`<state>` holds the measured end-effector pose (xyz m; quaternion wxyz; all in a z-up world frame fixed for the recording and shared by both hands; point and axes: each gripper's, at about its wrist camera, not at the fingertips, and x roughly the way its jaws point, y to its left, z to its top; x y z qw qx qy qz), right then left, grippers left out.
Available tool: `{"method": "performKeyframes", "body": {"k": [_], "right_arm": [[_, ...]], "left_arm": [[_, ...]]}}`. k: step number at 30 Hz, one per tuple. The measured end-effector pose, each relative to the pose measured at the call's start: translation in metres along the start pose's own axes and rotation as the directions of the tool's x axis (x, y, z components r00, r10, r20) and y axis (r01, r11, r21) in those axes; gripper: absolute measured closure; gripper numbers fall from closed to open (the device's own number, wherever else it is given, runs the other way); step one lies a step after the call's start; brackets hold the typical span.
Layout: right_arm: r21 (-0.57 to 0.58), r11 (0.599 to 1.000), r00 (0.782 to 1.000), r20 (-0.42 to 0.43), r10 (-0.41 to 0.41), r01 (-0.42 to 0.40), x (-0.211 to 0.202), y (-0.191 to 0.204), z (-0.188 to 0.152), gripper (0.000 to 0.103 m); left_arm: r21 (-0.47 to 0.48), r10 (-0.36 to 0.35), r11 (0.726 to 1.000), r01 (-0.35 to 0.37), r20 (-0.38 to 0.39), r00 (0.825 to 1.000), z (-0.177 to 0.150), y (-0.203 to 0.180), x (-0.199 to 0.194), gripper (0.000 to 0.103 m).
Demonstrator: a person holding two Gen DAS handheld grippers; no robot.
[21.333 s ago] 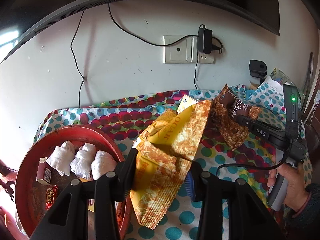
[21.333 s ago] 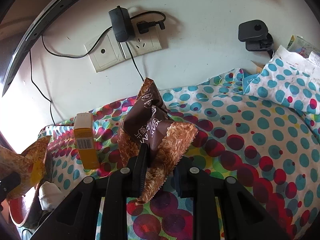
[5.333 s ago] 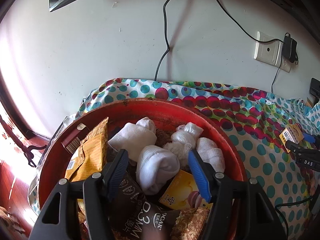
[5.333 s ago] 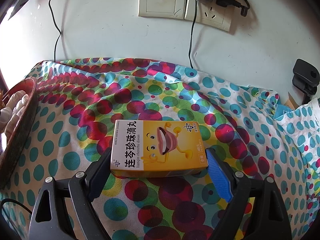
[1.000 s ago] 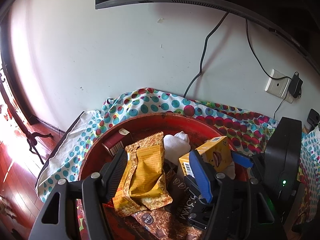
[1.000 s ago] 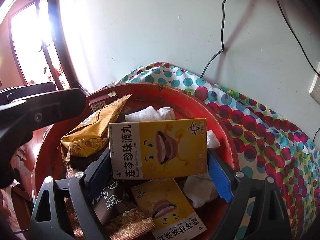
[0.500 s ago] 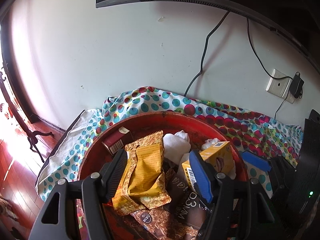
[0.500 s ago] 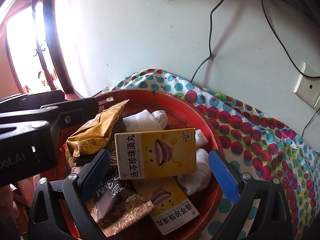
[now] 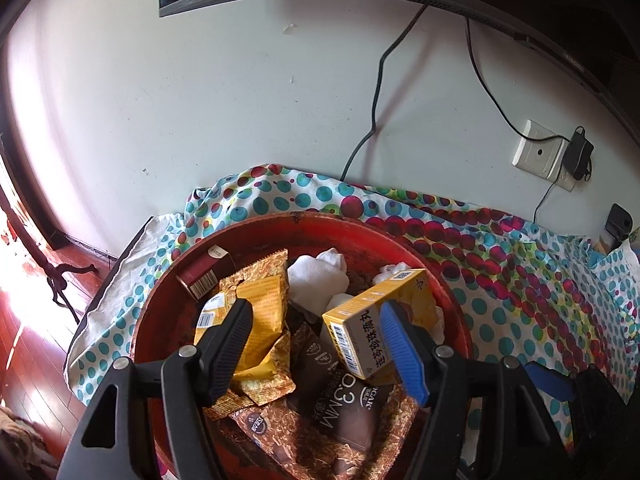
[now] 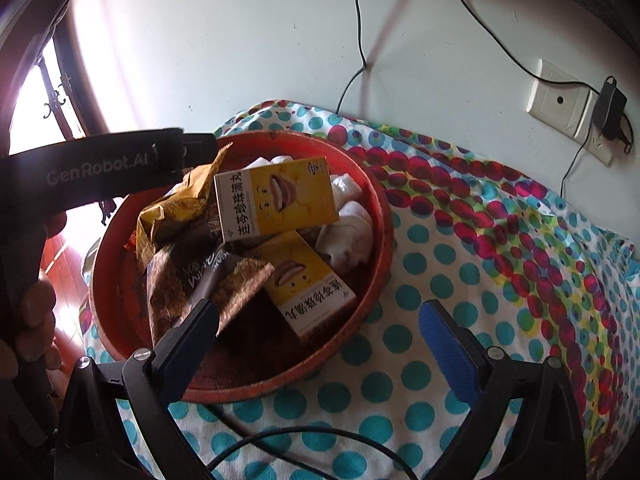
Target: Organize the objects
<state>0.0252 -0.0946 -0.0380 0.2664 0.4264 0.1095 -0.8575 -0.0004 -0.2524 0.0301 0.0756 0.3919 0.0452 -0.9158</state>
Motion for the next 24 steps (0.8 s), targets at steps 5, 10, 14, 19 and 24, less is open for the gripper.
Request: {"method": "performKeyframes", "body": {"k": [5, 10, 14, 19, 24], "right_arm": [[0.009, 1.000, 0.999, -0.040, 0.004, -0.003, -0.002, 0.002, -0.010, 0.003], [0.006, 1.000, 0.997, -0.073, -0.004, 0.004, -0.005, 0.003, -0.017, 0.003], [0.000, 1.000, 0.997, -0.070, -0.017, 0.017, -0.008, 0.003, -0.018, 0.003], [-0.013, 1.000, 0.998, -0.067, -0.015, 0.014, -0.011, 0.004, -0.016, 0.003], [-0.029, 1.000, 0.998, -0.060, -0.005, 0.003, -0.016, 0.006, -0.015, 0.003]], "left_arm": [[0.052, 0.001, 0.999, -0.002, 0.005, 1.000, -0.002, -0.020, -0.004, 0.033], [0.079, 0.004, 0.997, -0.004, -0.001, 1.000, -0.003, -0.032, -0.005, 0.033], [0.071, 0.020, 0.997, -0.019, -0.017, 1.000, -0.003, -0.034, -0.004, 0.033], [0.027, 0.028, 0.999, -0.027, -0.044, 0.999, -0.003, -0.029, -0.004, 0.033], [0.035, 0.030, 0.999, -0.028, -0.072, 0.997, -0.011, -0.029, -0.005, 0.033]]}}
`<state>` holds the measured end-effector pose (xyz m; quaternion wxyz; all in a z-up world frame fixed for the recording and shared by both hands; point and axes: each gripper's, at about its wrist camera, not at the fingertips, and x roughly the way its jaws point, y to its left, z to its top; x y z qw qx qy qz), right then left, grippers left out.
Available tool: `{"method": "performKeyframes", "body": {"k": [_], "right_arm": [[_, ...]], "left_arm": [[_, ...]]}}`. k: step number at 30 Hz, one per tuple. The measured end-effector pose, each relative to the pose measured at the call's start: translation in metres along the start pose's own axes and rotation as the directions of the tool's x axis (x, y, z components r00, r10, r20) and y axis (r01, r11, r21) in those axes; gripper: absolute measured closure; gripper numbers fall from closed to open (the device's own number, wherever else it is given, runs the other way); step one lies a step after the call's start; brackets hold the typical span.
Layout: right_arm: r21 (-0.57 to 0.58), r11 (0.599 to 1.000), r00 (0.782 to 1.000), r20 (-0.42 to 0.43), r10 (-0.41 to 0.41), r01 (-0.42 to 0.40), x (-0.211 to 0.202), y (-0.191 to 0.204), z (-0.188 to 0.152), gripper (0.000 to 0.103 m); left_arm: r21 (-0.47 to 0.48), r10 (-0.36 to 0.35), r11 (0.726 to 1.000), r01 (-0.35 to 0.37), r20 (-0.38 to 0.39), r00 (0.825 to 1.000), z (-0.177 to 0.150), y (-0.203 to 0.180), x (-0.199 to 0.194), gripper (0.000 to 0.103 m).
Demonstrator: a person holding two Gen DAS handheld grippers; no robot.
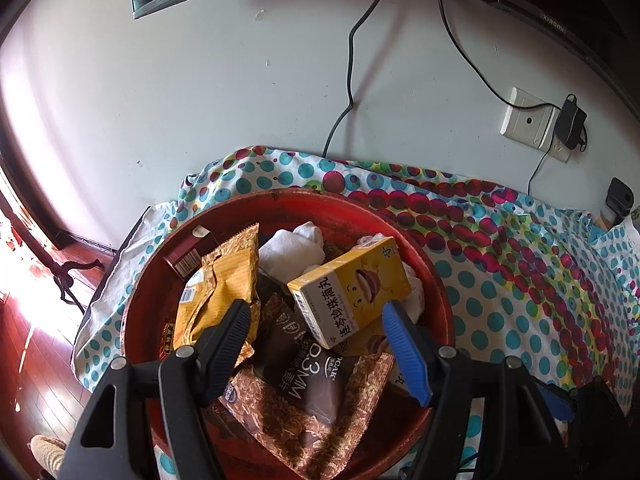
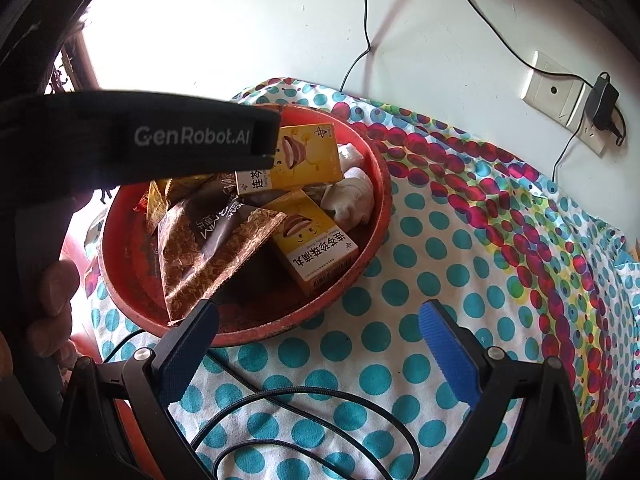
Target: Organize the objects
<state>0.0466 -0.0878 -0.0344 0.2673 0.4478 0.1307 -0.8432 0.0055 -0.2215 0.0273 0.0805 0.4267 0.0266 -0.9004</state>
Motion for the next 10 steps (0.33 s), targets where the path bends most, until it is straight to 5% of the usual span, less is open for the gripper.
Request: {"method": "performKeyframes", "body": {"k": [10], "right_arm": [[0.006, 1.000, 0.999, -0.042, 0.012, -0.012, 0.000, -0.005, -0.008, 0.003]], "left_arm": [[0.036, -0.021, 0.999, 0.020, 0.016, 1.000, -0.012, -0.010, -0.010, 0.033]]}}
